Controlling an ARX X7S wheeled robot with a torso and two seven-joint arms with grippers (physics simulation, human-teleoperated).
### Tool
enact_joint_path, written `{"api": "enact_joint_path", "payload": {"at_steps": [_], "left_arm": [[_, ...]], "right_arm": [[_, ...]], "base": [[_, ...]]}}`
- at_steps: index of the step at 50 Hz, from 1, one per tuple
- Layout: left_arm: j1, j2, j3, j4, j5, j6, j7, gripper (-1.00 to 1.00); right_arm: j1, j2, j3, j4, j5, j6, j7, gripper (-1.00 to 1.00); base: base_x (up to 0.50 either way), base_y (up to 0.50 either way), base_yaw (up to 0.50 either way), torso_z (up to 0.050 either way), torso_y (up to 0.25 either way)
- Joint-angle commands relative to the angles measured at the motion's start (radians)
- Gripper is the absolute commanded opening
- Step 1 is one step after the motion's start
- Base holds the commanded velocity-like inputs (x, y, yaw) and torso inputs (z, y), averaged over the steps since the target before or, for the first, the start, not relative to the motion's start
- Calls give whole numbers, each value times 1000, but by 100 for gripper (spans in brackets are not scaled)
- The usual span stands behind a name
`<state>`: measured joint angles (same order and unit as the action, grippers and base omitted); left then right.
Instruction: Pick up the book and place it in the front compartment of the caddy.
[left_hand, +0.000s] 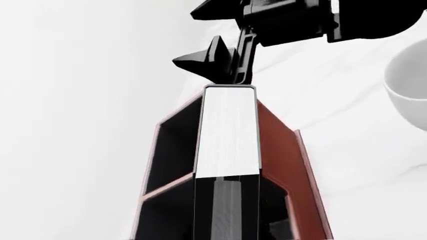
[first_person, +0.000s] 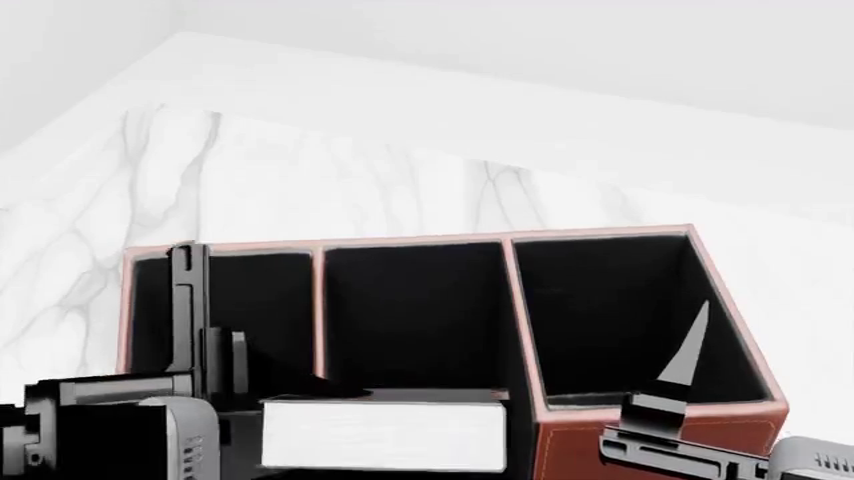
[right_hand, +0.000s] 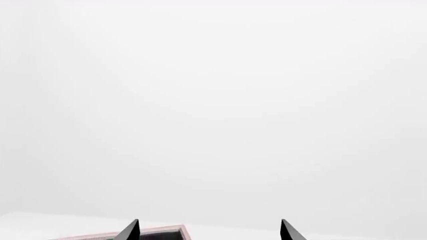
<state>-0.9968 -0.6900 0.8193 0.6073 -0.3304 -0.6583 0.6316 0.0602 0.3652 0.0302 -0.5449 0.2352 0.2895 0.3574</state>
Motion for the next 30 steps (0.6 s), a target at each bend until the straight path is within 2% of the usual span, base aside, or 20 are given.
{"api": "enact_joint_path", "payload": {"at_steps": [1,11,22,30], "left_arm": [[-40,44,-13,-128,108,200,41,-100],[-49,74,14,-258,188,376,39,-100],[-59,140,14,-434,208,473,16,-100],[-80,182,12,-529,176,448,33,-100]], "right_arm": [[-6,-16,20,9,-16,-5,-23,100],[-9,-13,25,13,-12,-9,-20,100],[-11,-8,37,5,-4,-8,-13,100],[-9,-2,74,-1,0,-2,10,100]], "base": [[0,0,0,0,0],[0,0,0,0,1],[0,0,0,0,2],[0,0,0,0,1]]}}
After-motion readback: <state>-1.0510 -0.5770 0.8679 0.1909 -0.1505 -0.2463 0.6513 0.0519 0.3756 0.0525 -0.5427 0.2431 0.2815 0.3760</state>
